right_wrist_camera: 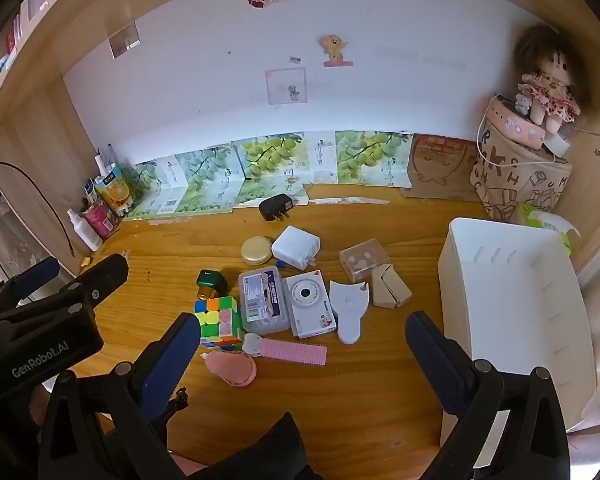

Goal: Organize rigid objects

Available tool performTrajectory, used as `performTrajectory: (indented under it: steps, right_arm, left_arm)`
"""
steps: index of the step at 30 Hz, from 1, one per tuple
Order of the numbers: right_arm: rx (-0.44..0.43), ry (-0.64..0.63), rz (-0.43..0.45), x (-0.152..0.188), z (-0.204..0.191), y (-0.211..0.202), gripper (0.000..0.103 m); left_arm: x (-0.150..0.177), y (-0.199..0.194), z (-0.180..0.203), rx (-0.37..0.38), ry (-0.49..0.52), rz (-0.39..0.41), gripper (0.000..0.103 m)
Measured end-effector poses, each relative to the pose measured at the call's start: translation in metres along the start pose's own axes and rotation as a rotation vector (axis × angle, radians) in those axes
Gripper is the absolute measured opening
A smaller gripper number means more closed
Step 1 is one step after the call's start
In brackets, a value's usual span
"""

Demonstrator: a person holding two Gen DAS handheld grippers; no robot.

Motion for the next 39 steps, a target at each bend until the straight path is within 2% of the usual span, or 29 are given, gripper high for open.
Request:
performTrajectory:
  steps: [9, 14, 22, 39]
  right_arm:
    - [0.002, -0.017, -0.032, 0.009, -0.013, 0.003, 0.103]
    - [0.014, -0.001, -0.068, 0.017, -0.013, 0.002, 0.103]
    - [0.065, 0.062, -0.109, 0.041, -0.007, -0.008, 0.103]
    - [0.199, 0.131, -0.092, 0.049, -0.009, -0.025, 0.103]
  left_arm:
    - [0.013, -0.004, -0.011, -0.001, -0.018, -0.046, 0.102]
    - [0.024, -0.002, -0.012, 0.047, -0.033, -0.099, 0.102]
    - [0.039, 0.001, -0.004, 0.133, 0.002, -0.159, 0.102]
    - [0.036, 0.004, -0.004, 0.197, 0.090, -0.162, 0.102]
Point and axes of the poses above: each gripper's, at about its wrist camera, not at the fingertips, and y roughly the way its jaws point, z to its right, x to its underside, the point moved 6 cm from there along y, roughly the way its jaws point, and after that the axes turned 5 degrees about z, right-handed, at the moved point
